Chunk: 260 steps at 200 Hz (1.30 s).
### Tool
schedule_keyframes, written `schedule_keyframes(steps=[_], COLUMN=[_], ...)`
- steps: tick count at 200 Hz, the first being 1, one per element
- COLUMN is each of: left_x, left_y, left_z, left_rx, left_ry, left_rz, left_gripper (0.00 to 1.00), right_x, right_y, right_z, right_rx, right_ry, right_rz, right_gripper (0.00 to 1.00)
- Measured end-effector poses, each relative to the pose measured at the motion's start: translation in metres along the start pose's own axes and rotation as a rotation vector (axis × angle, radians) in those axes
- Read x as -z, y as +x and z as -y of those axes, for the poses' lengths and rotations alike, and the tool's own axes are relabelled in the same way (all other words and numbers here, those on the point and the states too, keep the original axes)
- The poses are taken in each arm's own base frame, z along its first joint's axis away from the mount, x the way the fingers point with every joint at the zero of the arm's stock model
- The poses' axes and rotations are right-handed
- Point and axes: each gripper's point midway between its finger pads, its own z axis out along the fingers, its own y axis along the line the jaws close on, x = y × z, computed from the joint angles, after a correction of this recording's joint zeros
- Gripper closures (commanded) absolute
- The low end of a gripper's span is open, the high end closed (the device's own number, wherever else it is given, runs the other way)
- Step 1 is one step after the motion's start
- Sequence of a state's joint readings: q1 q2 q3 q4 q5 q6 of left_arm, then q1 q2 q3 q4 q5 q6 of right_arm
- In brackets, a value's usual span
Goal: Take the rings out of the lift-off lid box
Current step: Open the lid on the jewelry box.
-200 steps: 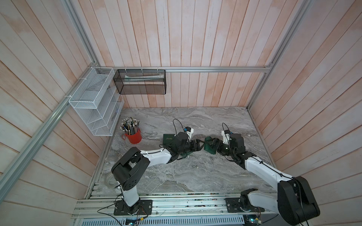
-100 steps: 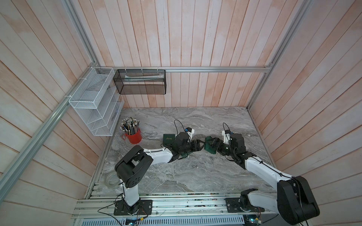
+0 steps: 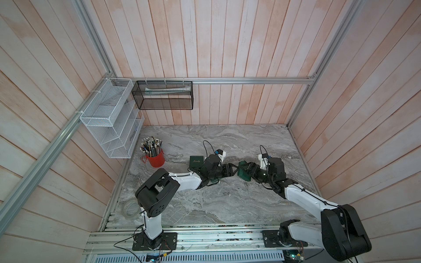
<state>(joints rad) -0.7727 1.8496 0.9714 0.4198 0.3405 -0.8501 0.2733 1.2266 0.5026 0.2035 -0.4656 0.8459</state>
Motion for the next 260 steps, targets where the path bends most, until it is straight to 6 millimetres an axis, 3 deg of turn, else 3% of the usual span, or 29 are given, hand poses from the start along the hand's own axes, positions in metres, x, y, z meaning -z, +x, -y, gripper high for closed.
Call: schedule_keyframes(steps=[260], left_x=[-0.005], left_y=[0.009], left_z=[-0.015], left_rx=[0.031], left_ry=[-0.040], left_rz=[-0.030], left_gripper=[0.32], right_x=[-0.010], right_y=[0.013], right_z=[0.013], right_rx=[-0.055], right_ry=[-0.022], right_rz=[-0.067], right_gripper=[0.12])
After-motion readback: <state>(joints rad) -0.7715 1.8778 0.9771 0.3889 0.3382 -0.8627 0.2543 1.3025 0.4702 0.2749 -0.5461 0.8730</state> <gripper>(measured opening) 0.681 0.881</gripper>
